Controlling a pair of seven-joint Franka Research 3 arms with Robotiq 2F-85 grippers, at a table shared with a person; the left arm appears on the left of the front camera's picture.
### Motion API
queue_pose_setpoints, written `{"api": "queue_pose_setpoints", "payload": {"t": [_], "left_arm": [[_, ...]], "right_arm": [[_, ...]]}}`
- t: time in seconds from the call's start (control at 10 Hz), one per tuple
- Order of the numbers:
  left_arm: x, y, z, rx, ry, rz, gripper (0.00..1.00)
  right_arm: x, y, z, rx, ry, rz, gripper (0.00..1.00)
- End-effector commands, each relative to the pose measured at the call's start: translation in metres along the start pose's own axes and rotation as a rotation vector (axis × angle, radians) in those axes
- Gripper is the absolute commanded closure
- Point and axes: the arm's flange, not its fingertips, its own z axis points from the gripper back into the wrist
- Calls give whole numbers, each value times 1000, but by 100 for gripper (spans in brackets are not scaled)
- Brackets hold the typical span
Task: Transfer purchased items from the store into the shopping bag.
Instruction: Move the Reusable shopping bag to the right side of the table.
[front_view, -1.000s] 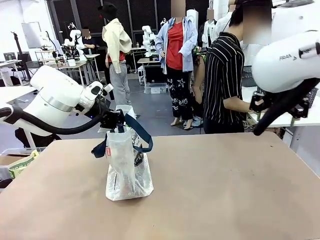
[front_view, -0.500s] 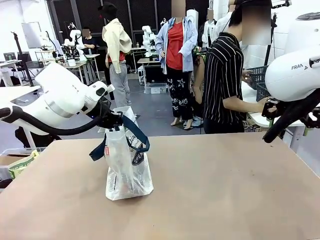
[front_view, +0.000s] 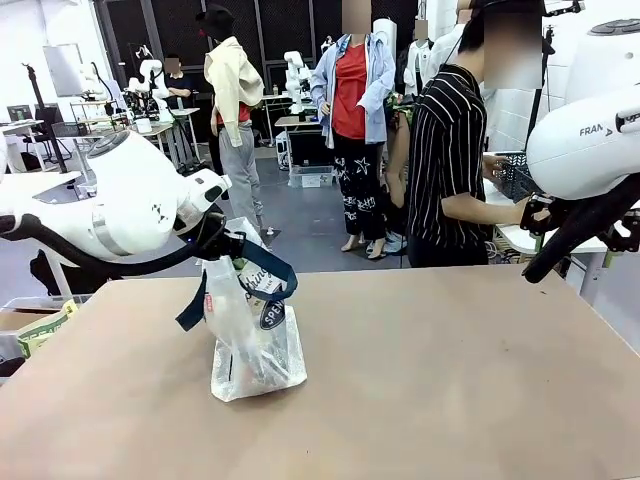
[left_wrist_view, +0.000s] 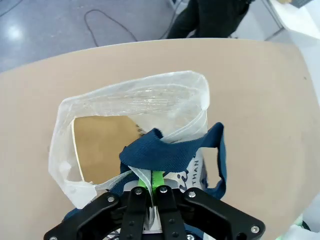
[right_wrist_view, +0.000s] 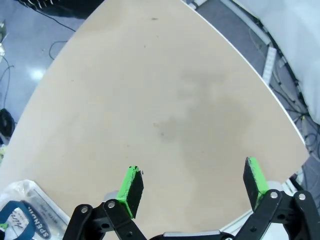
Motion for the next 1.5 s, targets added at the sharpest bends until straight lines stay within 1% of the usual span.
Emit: {"api": "queue_pose_setpoints", "payload": {"t": [0.0,0.6,0.7,0.8,0.9,1.2,1.4], "left_arm": [[4,6,2,-49,19,-13,100],[4,6,2,-49,19,-13,100],[4,1,3,-29,13,-1,100],[4,9,11,-68,10,19,100],[5,11,21,-73,2,3,100],[21,13,66,21,-51,-14,100],[33,19,100,101,-62,-1,100]], "right_arm": [[1,0,2,-4,9,11,0],[1,0,2,-4,9,11,0],[1,0,2,-4,9,11,0],[1,0,2,-4,9,11,0],[1,0,2,-4,9,11,0],[1,0,2,-4,9,11,0],[1,0,2,-4,9,11,0]]}}
